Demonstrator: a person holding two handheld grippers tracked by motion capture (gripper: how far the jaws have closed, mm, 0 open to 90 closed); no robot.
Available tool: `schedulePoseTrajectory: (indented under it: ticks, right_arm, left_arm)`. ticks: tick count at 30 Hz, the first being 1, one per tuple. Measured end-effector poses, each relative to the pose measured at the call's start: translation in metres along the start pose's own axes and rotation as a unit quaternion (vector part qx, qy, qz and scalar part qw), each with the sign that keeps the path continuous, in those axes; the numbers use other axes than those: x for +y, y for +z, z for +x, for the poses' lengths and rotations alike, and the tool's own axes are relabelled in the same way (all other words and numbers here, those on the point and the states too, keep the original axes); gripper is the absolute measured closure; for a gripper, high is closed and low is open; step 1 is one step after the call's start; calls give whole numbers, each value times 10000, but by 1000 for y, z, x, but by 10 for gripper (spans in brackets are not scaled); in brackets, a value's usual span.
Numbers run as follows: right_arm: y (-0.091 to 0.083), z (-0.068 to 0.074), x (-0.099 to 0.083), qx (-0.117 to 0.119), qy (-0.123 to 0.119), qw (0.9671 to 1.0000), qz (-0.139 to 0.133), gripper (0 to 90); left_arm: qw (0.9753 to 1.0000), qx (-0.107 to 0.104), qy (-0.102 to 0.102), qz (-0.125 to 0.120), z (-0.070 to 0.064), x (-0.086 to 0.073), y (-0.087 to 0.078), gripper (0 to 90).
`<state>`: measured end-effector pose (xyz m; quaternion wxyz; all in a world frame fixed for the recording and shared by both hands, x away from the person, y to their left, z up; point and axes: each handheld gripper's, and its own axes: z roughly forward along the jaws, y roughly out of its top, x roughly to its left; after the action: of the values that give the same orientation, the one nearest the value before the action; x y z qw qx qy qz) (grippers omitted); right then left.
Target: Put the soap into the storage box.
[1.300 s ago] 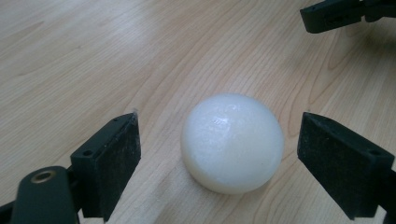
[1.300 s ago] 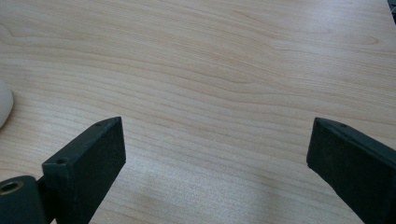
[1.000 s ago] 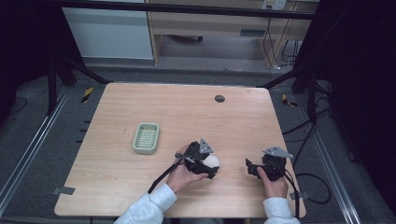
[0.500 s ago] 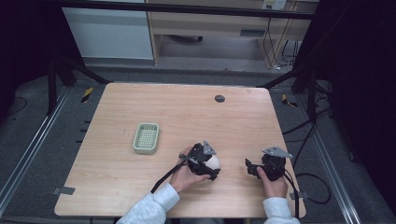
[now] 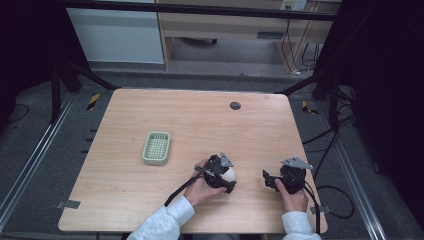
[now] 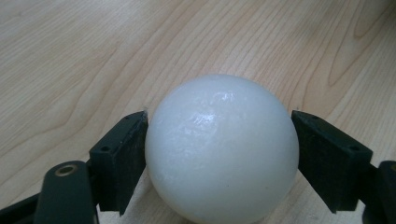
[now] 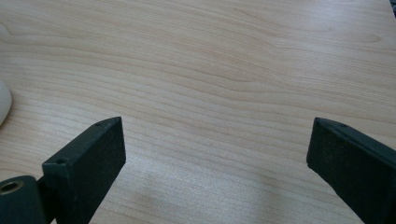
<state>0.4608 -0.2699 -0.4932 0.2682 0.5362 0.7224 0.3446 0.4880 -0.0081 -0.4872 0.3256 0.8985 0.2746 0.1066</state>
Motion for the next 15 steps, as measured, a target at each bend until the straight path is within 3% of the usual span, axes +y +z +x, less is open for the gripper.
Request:
schedulePoseTrajectory:
  ticks: [15]
  right_arm:
    - [-1, 0, 0, -18, 13, 10000, -10, 49]
  left_arm:
    - [9999, -5, 17, 121, 1, 1, 2, 227]
